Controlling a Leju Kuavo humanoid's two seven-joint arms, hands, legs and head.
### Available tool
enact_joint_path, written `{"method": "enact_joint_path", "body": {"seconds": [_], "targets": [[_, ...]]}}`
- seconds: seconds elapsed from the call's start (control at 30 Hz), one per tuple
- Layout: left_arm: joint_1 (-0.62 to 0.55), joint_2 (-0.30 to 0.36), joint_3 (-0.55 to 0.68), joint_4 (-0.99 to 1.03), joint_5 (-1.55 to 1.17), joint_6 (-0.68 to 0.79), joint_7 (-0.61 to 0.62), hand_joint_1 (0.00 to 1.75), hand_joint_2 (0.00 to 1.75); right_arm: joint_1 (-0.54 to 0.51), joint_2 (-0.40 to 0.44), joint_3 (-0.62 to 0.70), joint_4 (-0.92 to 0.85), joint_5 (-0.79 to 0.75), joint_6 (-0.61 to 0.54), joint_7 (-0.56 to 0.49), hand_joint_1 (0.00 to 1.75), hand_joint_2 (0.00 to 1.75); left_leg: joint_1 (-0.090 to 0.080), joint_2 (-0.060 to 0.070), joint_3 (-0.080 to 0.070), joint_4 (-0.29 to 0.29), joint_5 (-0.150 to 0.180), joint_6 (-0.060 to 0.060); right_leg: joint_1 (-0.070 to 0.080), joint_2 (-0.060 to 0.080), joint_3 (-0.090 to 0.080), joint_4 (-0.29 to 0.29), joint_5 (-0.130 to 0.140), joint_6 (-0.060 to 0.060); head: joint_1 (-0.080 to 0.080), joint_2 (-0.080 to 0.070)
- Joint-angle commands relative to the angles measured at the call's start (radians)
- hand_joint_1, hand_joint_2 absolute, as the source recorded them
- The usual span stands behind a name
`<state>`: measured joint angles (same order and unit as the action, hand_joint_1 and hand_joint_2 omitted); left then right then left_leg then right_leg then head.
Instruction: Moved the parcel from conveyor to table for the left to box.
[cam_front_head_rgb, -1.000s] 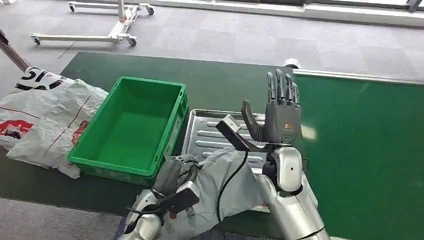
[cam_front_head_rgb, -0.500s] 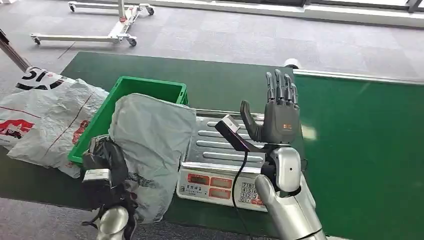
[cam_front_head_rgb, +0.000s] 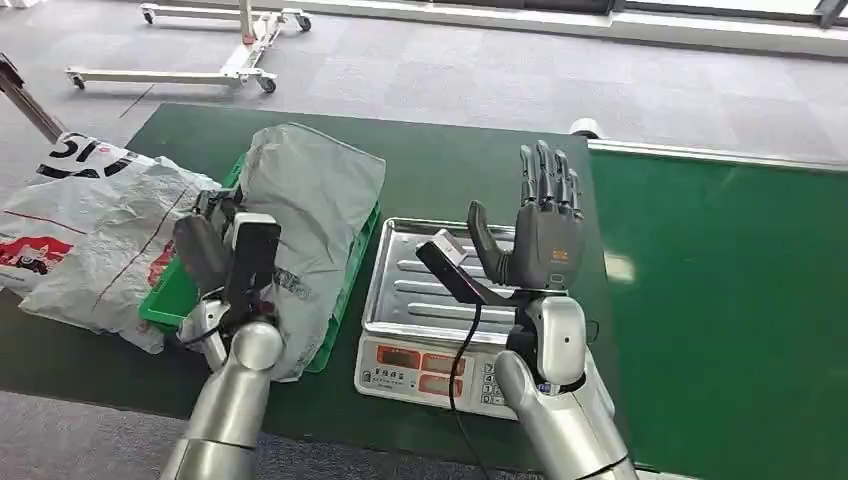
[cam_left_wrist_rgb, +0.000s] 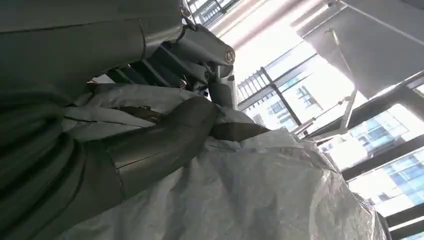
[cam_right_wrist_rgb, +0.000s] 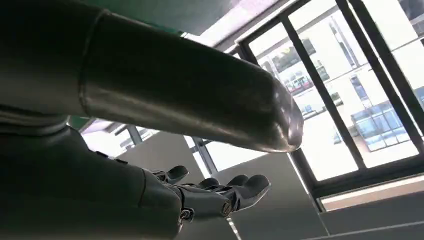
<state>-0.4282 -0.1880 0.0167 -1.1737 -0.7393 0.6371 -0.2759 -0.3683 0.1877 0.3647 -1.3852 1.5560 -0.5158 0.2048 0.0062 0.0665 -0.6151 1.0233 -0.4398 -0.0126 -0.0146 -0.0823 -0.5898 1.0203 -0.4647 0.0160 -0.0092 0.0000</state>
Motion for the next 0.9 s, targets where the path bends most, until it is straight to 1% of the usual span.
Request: {"method": "enact_joint_path", "body": {"seconds": [0.03, 0.07, 0.1, 0.13, 0.17, 0.23, 0.27, 0.37, 0.43, 0.47, 0.53, 0.57, 0.6, 0.63, 0.67, 0.7, 0.73, 0.77, 0.8, 0.83, 0.9], "targets": [[-0.289, 0.053, 0.063, 0.503, -0.04, -0.005, 0.044, 1.75, 1.75, -0.03, -0.004, 0.025, 0.062, -0.03, 0.002, -0.001, 0.0, 0.0, 0.001, -0.003, 0.001, -0.001, 0.001, 0.0, 0.0, 0.007, 0.001, -0.002, 0.002, -0.001, 0.0, 0.0], [-0.306, 0.05, 0.069, 0.533, -0.049, 0.004, 0.051, 1.75, 1.75, -0.027, -0.005, 0.024, 0.055, -0.031, 0.002, -0.002, 0.0, 0.0, 0.001, -0.003, 0.001, 0.0, 0.001, 0.0, 0.0, 0.005, 0.001, -0.001, 0.001, -0.001, 0.0, 0.0], [-0.308, 0.049, 0.07, 0.535, -0.049, 0.004, 0.051, 1.75, 1.75, -0.027, -0.005, 0.023, 0.053, -0.031, 0.002, -0.002, 0.0, 0.0, 0.001, -0.004, 0.001, -0.002, 0.001, 0.0, 0.0, 0.007, 0.001, -0.002, 0.002, -0.002, 0.0, 0.0], [-0.308, 0.049, 0.07, 0.535, -0.049, 0.004, 0.051, 1.75, 1.75, -0.027, -0.005, 0.023, 0.053, -0.031, 0.002, -0.002, 0.0, 0.0, 0.001, -0.004, 0.001, -0.001, 0.001, 0.0, 0.0, 0.005, 0.0, -0.001, 0.001, -0.001, 0.0, 0.0], [-0.308, 0.049, 0.07, 0.535, -0.049, 0.004, 0.051, 1.75, 1.75, -0.027, -0.005, 0.023, 0.053, -0.031, 0.002, -0.002, 0.0, 0.0, 0.002, -0.005, 0.001, -0.001, 0.001, 0.0, 0.001, 0.007, 0.001, -0.002, 0.002, -0.002, 0.0, 0.0], [-0.308, 0.049, 0.07, 0.535, -0.049, 0.004, 0.051, 1.75, 1.75, -0.027, -0.005, 0.023, 0.053, -0.031, 0.002, -0.002, 0.0, 0.0, 0.001, -0.002, 0.0, 0.0, 0.001, 0.0, 0.001, 0.007, 0.0, -0.001, 0.002, -0.001, 0.0, 0.0], [-0.308, 0.049, 0.07, 0.535, -0.049, 0.004, 0.051, 1.75, 1.75, -0.027, -0.005, 0.023, 0.053, -0.031, 0.002, -0.002, 0.0, 0.0, 0.001, -0.003, 0.001, -0.001, 0.001, 0.0, 0.0, 0.008, 0.0, -0.002, 0.002, -0.002, 0.0, 0.0], [-0.308, 0.049, 0.07, 0.535, -0.049, 0.004, 0.051, 1.75, 1.75, -0.027, -0.005, 0.023, 0.053, -0.031, 0.002, -0.002, 0.0, 0.0, 0.001, -0.001, -0.001, 0.0, 0.0, 0.0, 0.0, 0.005, -0.001, 0.0, 0.001, -0.001, 0.0, 0.0], [-0.308, 0.049, 0.07, 0.535, -0.049, 0.004, 0.051, 1.75, 1.75, -0.027, -0.005, 0.023, 0.053, -0.031, 0.002, -0.002, 0.0, 0.0, 0.001, -0.002, 0.0, 0.0, 0.001, 0.0, 0.0, 0.006, -0.001, 0.0, 0.002, -0.001, 0.0, 0.0], [-0.309, 0.05, 0.073, 0.541, -0.05, 0.008, 0.055, 1.75, 1.75, -0.028, -0.005, 0.022, 0.051, -0.033, 0.003, -0.002, 0.0, 0.0, 0.002, -0.003, 0.0, -0.001, 0.001, 0.0, 0.001, 0.009, -0.001, -0.002, 0.002, -0.002, 0.0, 0.0], [-0.331, 0.053, 0.086, 0.58, -0.062, 0.018, 0.088, 1.75, 1.75, -0.027, -0.008, 0.027, 0.045, -0.047, 0.009, -0.01, 0.0, 0.0, 0.001, -0.001, -0.001, 0.0, 0.0, 0.0, 0.001, 0.005, -0.002, 0.0, 0.002, -0.001, 0.0, 0.0], [-0.343, 0.054, 0.093, 0.605, -0.068, 0.026, 0.107, 1.75, 1.75, -0.024, -0.008, 0.031, 0.042, -0.062, 0.015, -0.018, 0.0, 0.0, 0.001, -0.003, -0.001, -0.001, 0.001, 0.0, 0.0, 0.008, -0.002, -0.001, 0.002, -0.002, 0.0, 0.0], [-0.354, 0.057, 0.103, 0.629, -0.076, 0.049, 0.119, 1.2, 1.75, -0.02, -0.01, 0.034, 0.037, -0.064, 0.016, -0.019, 0.0, 0.0, 0.001, -0.002, -0.001, 0.0, 0.001, 0.0, 0.001, 0.006, -0.002, 0.0, 0.002, -0.001, 0.0, 0.0], [-0.354, 0.056, 0.147, 0.619, -0.111, 0.061, 0.146, 0.0, 1.75, -0.016, -0.01, 0.038, 0.034, -0.067, 0.017, -0.019, 0.0, 0.0, 0.001, -0.003, -0.001, -0.001, 0.001, 0.0, 0.001, 0.008, -0.001, -0.001, 0.002, -0.002, 0.0, 0.0], [-0.364, 0.058, 0.151, 0.647, -0.119, 0.061, 0.15, 0.0, 1.75, -0.01, -0.01, 0.039, 0.033, -0.07, 0.018, -0.019, 0.0, 0.0, 0.001, -0.002, -0.001, 0.0, 0.001, 0.0, 0.0, 0.006, -0.001, 0.0, 0.001, -0.001, 0.0, 0.0], [-0.356, 0.045, 0.203, 0.623, -0.138, 0.061, 0.136, 0.0, 1.75, 0.002, -0.014, 0.038, 0.025, -0.071, 0.017, -0.018, 0.0, 0.0, 0.002, -0.002, 0.0, -0.001, 0.001, 0.0, 0.001, 0.009, -0.001, -0.002, 0.002, -0.002, 0.0, 0.0], [-0.345, 0.03, 0.26, 0.583, -0.164, 0.061, 0.115, 0.0, 1.75, 0.014, -0.017, 0.033, 0.02, -0.073, 0.017, -0.016, 0.0, 0.0, 0.001, -0.002, 0.0, -0.001, 0.001, 0.0, 0.0, 0.007, -0.001, -0.001, 0.002, -0.001, 0.0, 0.0], [-0.335, 0.015, 0.303, 0.552, -0.186, 0.061, 0.098, 0.0, 0.0, 0.019, -0.017, 0.028, 0.017, -0.073, 0.015, -0.015, 0.0, 0.0, 0.002, -0.003, 0.0, -0.001, 0.001, 0.0, 0.001, 0.009, 0.0, -0.002, 0.002, -0.002, 0.0, 0.0], [-0.323, -0.019, 0.395, 0.495, -0.219, 0.061, 0.038, 0.0, 0.0, 0.026, -0.018, 0.015, 0.01, -0.074, 0.013, -0.012, 0.0, 0.0, 0.001, -0.002, 0.0, -0.001, 0.0, 0.0, 0.0, 0.007, -0.001, -0.001, 0.001, -0.001, 0.0, 0.0], [-0.313, -0.06, 0.494, 0.42, -0.223, 0.061, -0.064, 0.0, 0.0, 0.033, -0.02, 0.0, 0.003, -0.07, 0.007, -0.006, 0.0, 0.0, 0.002, -0.003, 0.001, -0.002, 0.001, 0.0, 0.001, 0.008, 0.0, -0.003, 0.002, -0.002, 0.0, 0.0], [-0.309, -0.107, 0.586, 0.346, -0.192, 0.061, -0.2, 0.0, 0.0, 0.039, -0.023, -0.019, -0.002, -0.07, 0.004, -0.005, 0.0, 0.0, 0.001, -0.002, -0.002, 0.001, 0.0, 0.0, 0.001, 0.005, -0.002, -0.001, 0.001, -0.001, 0.0, 0.0]]}}
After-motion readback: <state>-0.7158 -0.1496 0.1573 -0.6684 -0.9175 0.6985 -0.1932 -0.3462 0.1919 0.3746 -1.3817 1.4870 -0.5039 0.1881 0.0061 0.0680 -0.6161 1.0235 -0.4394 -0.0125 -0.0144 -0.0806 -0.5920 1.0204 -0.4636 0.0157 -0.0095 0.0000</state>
